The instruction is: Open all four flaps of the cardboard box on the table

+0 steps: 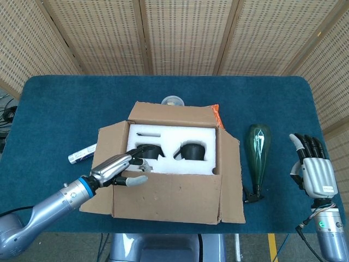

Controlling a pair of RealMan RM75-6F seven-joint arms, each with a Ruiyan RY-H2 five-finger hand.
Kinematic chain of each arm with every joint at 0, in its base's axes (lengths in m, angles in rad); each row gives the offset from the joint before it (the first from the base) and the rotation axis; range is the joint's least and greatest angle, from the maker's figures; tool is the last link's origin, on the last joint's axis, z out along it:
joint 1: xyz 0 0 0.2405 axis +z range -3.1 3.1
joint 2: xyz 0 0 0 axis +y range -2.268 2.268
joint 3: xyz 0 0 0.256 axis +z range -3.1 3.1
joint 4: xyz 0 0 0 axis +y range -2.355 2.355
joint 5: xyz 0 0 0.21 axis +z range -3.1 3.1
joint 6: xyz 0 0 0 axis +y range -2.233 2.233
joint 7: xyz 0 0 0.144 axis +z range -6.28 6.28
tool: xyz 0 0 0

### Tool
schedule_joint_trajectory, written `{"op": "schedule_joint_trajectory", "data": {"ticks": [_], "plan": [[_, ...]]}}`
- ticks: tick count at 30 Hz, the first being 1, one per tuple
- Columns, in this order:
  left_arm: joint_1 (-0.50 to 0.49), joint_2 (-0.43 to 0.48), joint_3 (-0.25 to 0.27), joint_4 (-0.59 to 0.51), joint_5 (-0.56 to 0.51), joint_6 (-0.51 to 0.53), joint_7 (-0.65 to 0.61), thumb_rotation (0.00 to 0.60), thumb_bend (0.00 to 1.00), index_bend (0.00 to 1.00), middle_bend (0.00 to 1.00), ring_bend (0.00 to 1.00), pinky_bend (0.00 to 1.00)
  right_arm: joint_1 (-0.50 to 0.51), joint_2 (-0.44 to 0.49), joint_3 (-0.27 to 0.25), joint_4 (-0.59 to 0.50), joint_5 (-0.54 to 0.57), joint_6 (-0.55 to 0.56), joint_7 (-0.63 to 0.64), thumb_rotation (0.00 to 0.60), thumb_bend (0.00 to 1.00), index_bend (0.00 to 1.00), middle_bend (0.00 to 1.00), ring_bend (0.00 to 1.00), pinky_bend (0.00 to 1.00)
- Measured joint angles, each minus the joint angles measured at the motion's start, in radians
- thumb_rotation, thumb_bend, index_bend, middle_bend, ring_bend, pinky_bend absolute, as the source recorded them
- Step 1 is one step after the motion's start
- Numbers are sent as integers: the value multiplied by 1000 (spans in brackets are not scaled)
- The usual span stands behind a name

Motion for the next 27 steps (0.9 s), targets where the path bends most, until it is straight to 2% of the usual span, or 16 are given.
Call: {"op": "schedule_joint_trajectory", "data": {"ticks": [7,11,15,19,23,27], "plan": [[24,52,-49,-16,117,-71,-308,69,88,442,0,0,0,2,0,1,-7,0,0,-10,600,973,58,90,0,0],[37,81,-60,-16,254,-80,-498,70,88,438,0,0,0,3,1,1,-12,0,-1,-16,600,973,58,90,0,0],[36,109,-44,-8,401,-62,-684,69,88,436,0,0,0,4,3,2,-18,0,0,-21,600,970,58,90,0,0],[21,141,5,11,565,-4,-876,69,88,436,0,0,0,6,3,3,-23,0,-1,-29,600,971,58,90,0,0],[-10,180,95,53,753,110,-1071,67,88,435,0,0,0,8,1,4,-27,1,-1,-35,600,970,58,90,0,0],[-48,211,187,97,877,219,-1193,67,88,434,0,0,0,10,0,4,-30,0,-2,-39,600,971,58,90,0,0]]}}
